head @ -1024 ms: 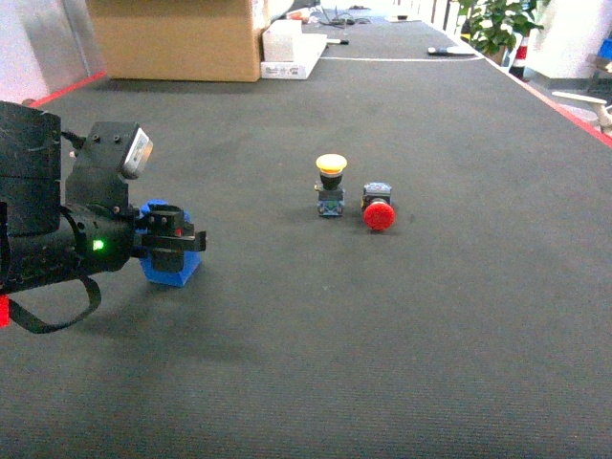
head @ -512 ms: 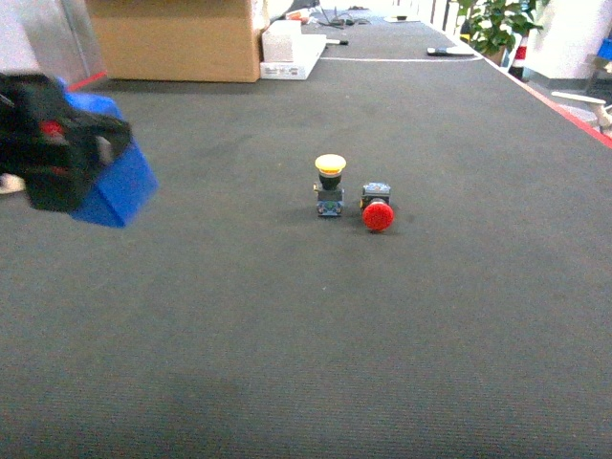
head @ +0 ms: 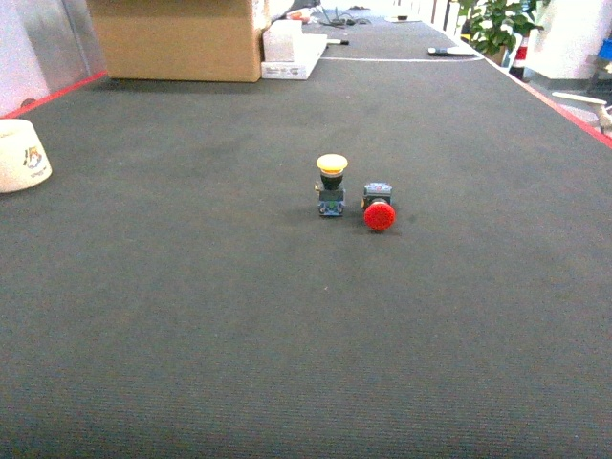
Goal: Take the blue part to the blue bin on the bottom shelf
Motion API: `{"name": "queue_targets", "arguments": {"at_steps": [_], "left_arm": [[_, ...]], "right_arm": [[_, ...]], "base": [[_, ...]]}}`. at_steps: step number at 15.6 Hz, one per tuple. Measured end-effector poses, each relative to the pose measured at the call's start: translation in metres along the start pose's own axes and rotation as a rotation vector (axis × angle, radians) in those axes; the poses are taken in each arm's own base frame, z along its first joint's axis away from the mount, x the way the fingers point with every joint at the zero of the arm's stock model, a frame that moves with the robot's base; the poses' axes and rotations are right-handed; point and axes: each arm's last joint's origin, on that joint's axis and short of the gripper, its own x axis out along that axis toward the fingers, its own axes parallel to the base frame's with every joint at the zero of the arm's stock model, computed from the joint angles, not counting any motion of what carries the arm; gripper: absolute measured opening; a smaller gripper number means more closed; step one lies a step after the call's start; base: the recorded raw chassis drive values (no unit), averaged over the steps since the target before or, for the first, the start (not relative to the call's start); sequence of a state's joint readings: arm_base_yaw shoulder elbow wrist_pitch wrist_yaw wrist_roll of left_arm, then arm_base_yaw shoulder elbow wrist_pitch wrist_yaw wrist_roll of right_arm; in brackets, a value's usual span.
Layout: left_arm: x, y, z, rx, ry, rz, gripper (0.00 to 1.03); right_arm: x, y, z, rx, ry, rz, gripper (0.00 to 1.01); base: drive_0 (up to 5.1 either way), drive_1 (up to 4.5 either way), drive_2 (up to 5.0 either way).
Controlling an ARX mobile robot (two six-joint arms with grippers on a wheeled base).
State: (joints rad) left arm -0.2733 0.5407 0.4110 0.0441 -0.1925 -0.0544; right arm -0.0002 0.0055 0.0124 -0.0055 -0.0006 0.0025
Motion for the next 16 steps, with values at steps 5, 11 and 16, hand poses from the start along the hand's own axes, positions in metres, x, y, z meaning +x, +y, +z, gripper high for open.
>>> {"name": "queue_targets", "arguments": {"at_steps": [5,11,16], "left_arm": [[-0.034,0.015,-0.008,-0.077,-0.008,0.058,0.45],[-0.03,0.013,-0.011,-0.074,0.003,0.048,0.45],[-0.03,0.013,-0.012,-0.074,0.004,0.048,0.45]], "right_arm": [[0.0,0.0,0.0,0.0,0.0,0.0,0.98],[0.0,0.0,0.0,0.0,0.0,0.0,0.98],[0.0,0.0,0.0,0.0,0.0,0.0,0.98]], "base": [[0.0,0.0,0.0],[0.0,0.0,0.0],[0.0,0.0,0.0]]}}
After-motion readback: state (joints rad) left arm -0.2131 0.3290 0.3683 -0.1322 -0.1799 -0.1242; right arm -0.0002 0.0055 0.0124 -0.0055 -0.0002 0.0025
